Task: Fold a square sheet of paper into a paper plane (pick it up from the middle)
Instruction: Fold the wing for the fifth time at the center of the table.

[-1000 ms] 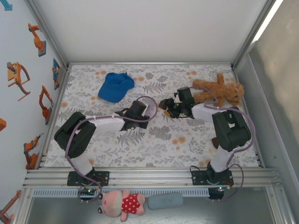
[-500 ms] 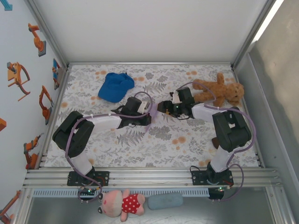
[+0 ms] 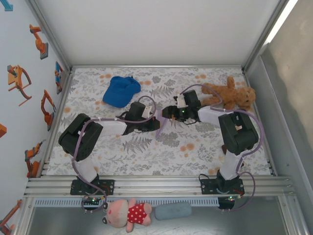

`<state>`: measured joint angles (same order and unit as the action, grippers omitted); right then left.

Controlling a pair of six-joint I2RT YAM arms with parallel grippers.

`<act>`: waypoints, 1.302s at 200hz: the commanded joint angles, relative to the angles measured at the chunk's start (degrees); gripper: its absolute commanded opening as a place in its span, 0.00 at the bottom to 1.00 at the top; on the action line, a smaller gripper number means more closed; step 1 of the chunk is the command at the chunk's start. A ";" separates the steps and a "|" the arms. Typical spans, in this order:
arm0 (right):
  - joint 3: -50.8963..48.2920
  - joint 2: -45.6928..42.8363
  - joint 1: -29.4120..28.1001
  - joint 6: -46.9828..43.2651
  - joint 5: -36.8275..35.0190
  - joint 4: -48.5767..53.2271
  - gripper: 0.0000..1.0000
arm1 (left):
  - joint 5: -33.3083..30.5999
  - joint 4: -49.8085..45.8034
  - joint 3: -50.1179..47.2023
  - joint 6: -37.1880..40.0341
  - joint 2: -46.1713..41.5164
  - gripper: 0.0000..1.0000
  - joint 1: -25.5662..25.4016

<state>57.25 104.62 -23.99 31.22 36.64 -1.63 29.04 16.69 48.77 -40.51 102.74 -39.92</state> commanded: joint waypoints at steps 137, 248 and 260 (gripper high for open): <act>5.95 7.41 -0.30 -3.78 -4.41 8.11 0.62 | 4.77 5.72 -2.28 -7.49 2.99 0.08 1.69; 9.60 12.08 -1.60 -3.98 -12.63 16.35 0.59 | 3.22 4.23 -2.39 -7.21 2.29 0.24 1.69; 9.94 12.53 -1.72 -3.88 -13.17 16.97 0.59 | 3.22 4.24 -2.48 -7.30 2.28 0.25 1.69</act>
<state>67.37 112.51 -25.26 28.45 30.65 11.64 32.42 21.80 47.07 -47.68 105.32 -38.52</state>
